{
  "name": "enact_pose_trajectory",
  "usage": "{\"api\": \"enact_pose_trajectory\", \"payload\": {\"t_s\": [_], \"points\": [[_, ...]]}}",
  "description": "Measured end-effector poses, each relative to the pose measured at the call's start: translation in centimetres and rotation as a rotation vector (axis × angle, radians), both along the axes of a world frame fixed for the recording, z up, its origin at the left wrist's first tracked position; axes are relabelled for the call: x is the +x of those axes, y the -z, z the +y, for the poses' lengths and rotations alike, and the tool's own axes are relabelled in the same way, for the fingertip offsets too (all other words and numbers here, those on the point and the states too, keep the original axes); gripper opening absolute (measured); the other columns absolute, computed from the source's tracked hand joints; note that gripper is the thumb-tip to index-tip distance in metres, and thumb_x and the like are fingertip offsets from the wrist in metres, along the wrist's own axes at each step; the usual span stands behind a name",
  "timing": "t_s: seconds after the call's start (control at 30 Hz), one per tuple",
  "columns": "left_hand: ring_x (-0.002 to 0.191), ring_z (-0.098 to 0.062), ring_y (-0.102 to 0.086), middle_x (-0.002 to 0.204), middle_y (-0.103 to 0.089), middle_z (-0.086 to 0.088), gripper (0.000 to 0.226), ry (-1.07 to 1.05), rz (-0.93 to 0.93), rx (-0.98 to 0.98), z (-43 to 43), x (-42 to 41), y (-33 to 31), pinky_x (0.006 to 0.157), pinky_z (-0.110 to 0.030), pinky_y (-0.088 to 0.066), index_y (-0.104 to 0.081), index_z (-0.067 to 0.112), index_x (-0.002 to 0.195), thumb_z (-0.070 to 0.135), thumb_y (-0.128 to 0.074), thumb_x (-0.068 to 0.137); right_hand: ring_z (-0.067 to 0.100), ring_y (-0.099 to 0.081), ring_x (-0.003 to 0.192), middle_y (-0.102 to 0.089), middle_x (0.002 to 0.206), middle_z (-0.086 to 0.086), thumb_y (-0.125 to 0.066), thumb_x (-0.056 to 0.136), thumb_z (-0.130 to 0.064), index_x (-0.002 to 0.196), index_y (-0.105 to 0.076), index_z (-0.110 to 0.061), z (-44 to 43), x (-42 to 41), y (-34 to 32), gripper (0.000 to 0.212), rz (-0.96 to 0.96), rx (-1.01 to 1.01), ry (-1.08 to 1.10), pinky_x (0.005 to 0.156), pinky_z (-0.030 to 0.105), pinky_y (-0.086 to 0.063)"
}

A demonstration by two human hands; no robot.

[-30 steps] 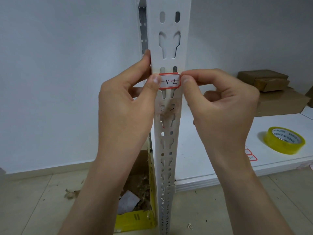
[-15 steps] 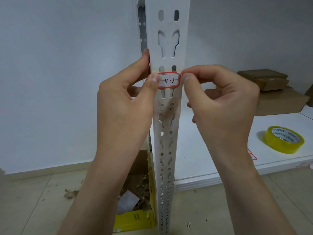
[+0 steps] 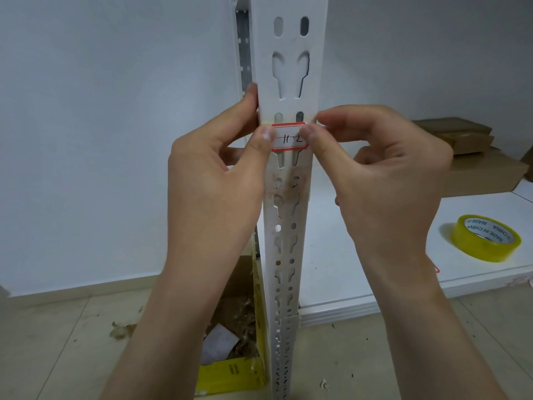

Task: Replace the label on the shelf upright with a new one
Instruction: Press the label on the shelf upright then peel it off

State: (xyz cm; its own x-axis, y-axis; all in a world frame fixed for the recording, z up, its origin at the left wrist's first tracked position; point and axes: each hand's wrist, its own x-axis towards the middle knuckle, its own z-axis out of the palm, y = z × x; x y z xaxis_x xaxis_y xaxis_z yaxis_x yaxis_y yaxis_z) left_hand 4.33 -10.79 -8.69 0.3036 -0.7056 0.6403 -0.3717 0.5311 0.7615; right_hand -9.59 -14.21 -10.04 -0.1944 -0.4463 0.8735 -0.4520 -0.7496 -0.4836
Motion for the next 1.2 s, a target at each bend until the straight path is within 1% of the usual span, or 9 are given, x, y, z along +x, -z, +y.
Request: {"api": "enact_pose_trajectory", "payload": {"t_s": [0.1,0.2,0.27,0.33,0.43,0.57,0.7,1.0,1.2], "points": [[0.089,0.016,-0.069,0.127,-0.071,0.024,0.042,0.007,0.005,-0.005,0.0,0.0,0.0,0.076,-0.01,-0.058,-0.061,0.031,0.141,0.018,-0.064,0.101,-0.003,-0.059,0.055,-0.069,0.083,-0.018,-0.075,0.095,-0.024,0.098,-0.078,-0.017,-0.1,0.0,0.0,0.008,-0.014,-0.02,-0.019,0.044,0.027,-0.049],[0.089,0.012,-0.07,0.126,-0.071,0.025,0.043,0.01,0.009,0.003,0.0,0.0,0.0,0.077,-0.012,-0.059,-0.061,0.033,0.141,0.019,-0.064,0.101,-0.008,-0.057,0.056,-0.071,0.085,-0.016,-0.074,0.095,-0.023,0.099,-0.079,-0.015,-0.3,-0.2,0.2,0.01,-0.009,-0.042,-0.027,0.047,0.019,-0.047],[0.091,0.004,-0.073,0.125,-0.072,0.025,0.043,0.01,0.012,0.007,0.0,0.1,0.0,0.08,-0.017,-0.062,-0.061,0.033,0.142,0.019,-0.064,0.101,-0.019,-0.053,0.064,-0.074,0.09,-0.012,-0.075,0.095,-0.021,0.1,-0.08,-0.012,-0.4,-0.3,0.4,0.012,0.027,-0.078,-0.019,0.059,0.005,-0.043],[0.09,0.006,-0.073,0.125,-0.072,0.024,0.043,0.009,0.013,0.003,0.0,0.1,-0.1,0.083,-0.02,-0.063,-0.061,0.031,0.142,0.018,-0.064,0.101,-0.022,-0.049,0.073,-0.075,0.094,-0.008,-0.078,0.093,-0.019,0.101,-0.08,-0.01,-0.5,-0.3,0.5,0.012,0.074,-0.119,-0.003,0.07,0.0,-0.04],[0.09,0.012,-0.071,0.128,-0.071,0.022,0.043,0.002,0.005,0.003,0.0,0.1,0.0,0.084,-0.021,-0.063,-0.061,0.031,0.143,0.019,-0.064,0.101,-0.017,-0.051,0.078,-0.079,0.094,-0.002,-0.079,0.093,-0.02,0.101,-0.081,-0.01,-0.6,-0.3,0.6,0.013,0.126,-0.156,0.022,0.074,0.001,-0.041],[0.093,0.013,-0.071,0.128,-0.071,0.023,0.043,0.001,0.006,0.011,0.0,0.1,0.0,0.086,-0.023,-0.063,-0.06,0.032,0.143,0.021,-0.064,0.101,-0.009,-0.057,0.075,-0.08,0.092,-0.001,-0.077,0.094,-0.023,0.1,-0.081,-0.011,-0.4,-0.2,0.4,0.014,0.153,-0.15,0.057,0.072,0.004,-0.044],[0.094,0.006,-0.073,0.129,-0.071,0.021,0.043,0.012,0.021,0.014,0.0,0.1,-0.1,0.086,-0.025,-0.063,-0.061,0.031,0.143,0.019,-0.064,0.102,-0.02,-0.045,0.072,-0.078,0.089,-0.006,-0.077,0.093,-0.025,0.097,-0.082,-0.015,-0.1,-0.2,0.1,0.012,0.169,-0.119,0.064,0.069,0.0,-0.037],[0.095,0.003,-0.073,0.13,-0.071,0.021,0.044,0.011,0.024,0.017,0.0,0.1,0.0,0.087,-0.027,-0.063,-0.06,0.031,0.144,0.018,-0.063,0.102,-0.019,-0.046,0.069,-0.077,0.089,-0.009,-0.075,0.094,-0.026,0.095,-0.082,-0.018,-0.2,0.0,-0.2,0.01,0.146,-0.096,0.077,0.065,0.004,-0.041],[0.095,0.004,-0.072,0.129,-0.071,0.023,0.043,-0.004,0.021,0.02,0.2,-0.1,0.1,0.087,-0.027,-0.064,-0.06,0.034,0.143,0.02,-0.063,0.102,-0.02,-0.042,0.066,-0.078,0.085,-0.006,-0.074,0.093,-0.024,0.089,-0.08,-0.017,-0.2,0.2,-0.5,0.01,0.156,-0.114,0.106,0.067,0.001,-0.035]]}}
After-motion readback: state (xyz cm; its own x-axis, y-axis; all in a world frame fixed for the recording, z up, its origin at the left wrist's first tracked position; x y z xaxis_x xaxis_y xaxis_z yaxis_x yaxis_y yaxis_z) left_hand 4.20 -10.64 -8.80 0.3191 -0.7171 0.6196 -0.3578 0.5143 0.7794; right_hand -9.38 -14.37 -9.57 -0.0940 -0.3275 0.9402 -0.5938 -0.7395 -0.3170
